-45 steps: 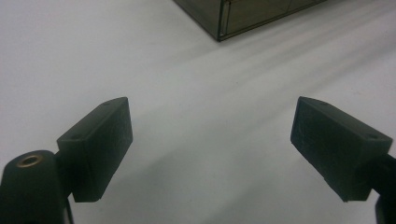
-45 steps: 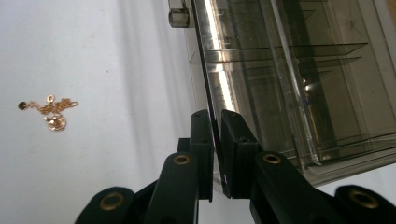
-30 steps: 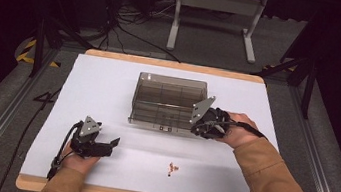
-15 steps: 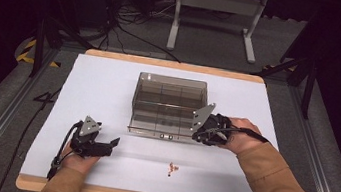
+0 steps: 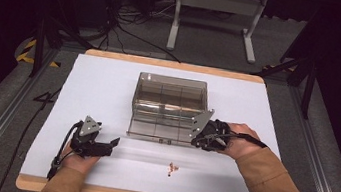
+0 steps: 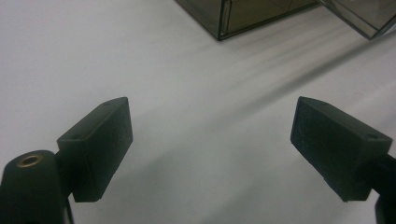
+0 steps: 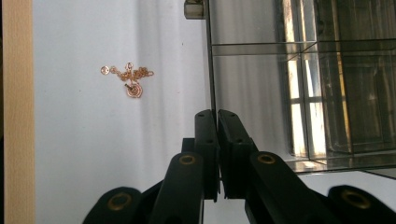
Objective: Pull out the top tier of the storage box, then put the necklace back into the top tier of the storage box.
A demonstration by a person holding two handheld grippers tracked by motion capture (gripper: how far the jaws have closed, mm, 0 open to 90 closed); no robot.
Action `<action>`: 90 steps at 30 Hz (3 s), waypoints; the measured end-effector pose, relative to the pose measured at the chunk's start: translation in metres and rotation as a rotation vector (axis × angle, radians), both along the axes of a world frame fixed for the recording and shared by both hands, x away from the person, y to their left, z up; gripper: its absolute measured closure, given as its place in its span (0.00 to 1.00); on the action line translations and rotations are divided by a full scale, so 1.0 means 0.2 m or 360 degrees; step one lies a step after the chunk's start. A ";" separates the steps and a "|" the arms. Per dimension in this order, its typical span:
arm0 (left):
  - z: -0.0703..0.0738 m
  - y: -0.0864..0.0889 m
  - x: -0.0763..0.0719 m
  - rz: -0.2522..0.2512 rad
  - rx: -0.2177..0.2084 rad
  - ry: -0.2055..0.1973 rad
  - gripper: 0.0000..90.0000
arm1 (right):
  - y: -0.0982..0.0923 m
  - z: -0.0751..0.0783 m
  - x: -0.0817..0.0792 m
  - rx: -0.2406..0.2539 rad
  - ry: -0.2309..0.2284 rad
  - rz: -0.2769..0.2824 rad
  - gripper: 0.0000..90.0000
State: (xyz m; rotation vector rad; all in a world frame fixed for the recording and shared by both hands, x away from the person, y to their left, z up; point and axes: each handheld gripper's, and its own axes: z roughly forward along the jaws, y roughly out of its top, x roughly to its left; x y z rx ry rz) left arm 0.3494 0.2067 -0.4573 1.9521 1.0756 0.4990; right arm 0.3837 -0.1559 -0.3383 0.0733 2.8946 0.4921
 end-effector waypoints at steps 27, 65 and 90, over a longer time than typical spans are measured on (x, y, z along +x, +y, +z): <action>0.00 0.00 0.02 0.0014 0.0011 0.0011 0.16 | -0.05 0.09 -0.07 0.0296 0.0038 -0.0214 0.71; 0.00 -0.01 0.00 0.0013 0.0038 -0.0026 0.15 | -0.07 -0.01 -0.25 0.0765 0.0059 -0.0480 0.62; 0.00 -0.01 0.00 0.0006 0.0043 -0.0035 0.15 | 0.04 -0.17 -0.19 0.0575 0.0203 -0.0485 0.65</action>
